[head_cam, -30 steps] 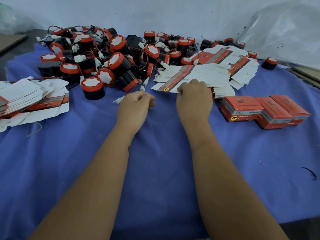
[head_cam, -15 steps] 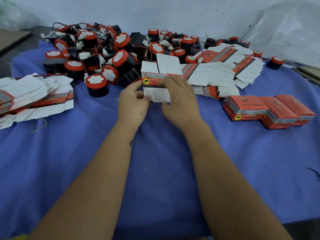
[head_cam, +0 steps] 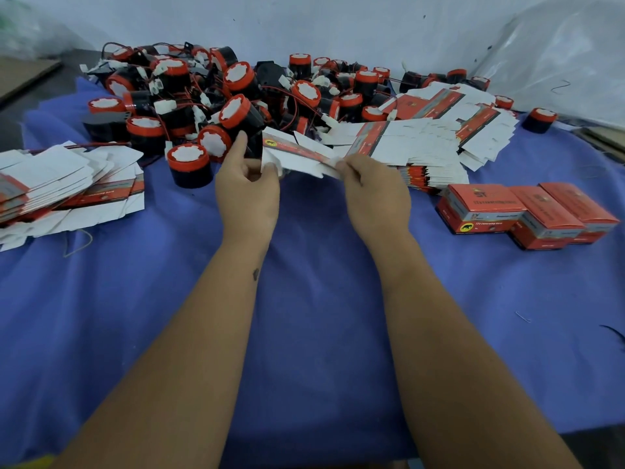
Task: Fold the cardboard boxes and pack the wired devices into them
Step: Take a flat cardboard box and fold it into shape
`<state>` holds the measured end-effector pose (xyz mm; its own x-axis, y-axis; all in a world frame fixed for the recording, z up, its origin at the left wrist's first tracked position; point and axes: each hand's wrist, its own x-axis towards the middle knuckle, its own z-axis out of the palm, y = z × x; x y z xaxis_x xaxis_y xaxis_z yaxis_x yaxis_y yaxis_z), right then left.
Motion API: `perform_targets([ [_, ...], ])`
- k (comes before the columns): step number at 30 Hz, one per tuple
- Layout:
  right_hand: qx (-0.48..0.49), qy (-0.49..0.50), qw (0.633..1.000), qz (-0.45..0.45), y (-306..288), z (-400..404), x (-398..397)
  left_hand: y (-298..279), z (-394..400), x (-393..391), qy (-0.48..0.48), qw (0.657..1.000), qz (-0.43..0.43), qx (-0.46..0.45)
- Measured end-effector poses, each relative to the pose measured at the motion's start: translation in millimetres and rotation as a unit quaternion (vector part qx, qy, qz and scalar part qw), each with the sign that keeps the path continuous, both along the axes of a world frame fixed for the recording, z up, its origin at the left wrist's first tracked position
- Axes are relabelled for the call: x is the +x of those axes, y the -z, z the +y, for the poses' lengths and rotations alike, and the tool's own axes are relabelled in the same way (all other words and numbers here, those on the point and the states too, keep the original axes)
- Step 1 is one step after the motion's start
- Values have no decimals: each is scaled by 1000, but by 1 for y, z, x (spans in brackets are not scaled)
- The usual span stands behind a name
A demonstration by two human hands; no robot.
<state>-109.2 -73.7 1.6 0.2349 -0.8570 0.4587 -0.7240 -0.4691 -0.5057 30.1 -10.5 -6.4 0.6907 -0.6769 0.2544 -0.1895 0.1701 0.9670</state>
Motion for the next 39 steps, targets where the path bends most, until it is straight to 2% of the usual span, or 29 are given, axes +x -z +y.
perform_targets([
  [5, 7, 97, 990, -100, -3, 0, -1, -2, 3, -16, 61, 992, -108, 12],
  [8, 10, 120, 985, -123, -5, 1, -1, -1, 4, -19, 65, 989, -129, 12],
  [11, -12, 115, 990, -80, -7, 5, 1, -1, 2, -18, 60, 990, -123, -23],
  [17, -74, -5, 994, 83, -8, 13, 11, -1, 2, -12, 46, 991, -58, -108],
  [21, -85, -37, 995, 47, -6, 16, 9, 0, 2, -11, 66, 990, -71, -98],
  [24, -69, -23, 997, 21, -4, 17, 11, -1, 1, -12, 64, 990, -84, -92],
  [27, -45, 15, 995, -88, -4, 17, 12, -1, 4, -14, 77, 986, -124, -81],
  [31, -12, 74, 963, -259, -11, 16, 8, 1, 8, -17, 124, 956, -258, -58],
  [33, 36, 66, 913, -400, -15, 14, 5, 1, 7, -18, 158, 942, -294, -44],
  [36, 89, 40, 810, -578, -19, 10, -2, -1, 7, -20, 180, 940, -284, -55],
  [37, 101, 33, 791, -603, -20, 9, -4, -3, 8, -21, 167, 945, -273, -67],
  [39, 117, 2, 786, -607, -20, 9, -3, -7, 11, -23, 144, 957, -237, -87],
])
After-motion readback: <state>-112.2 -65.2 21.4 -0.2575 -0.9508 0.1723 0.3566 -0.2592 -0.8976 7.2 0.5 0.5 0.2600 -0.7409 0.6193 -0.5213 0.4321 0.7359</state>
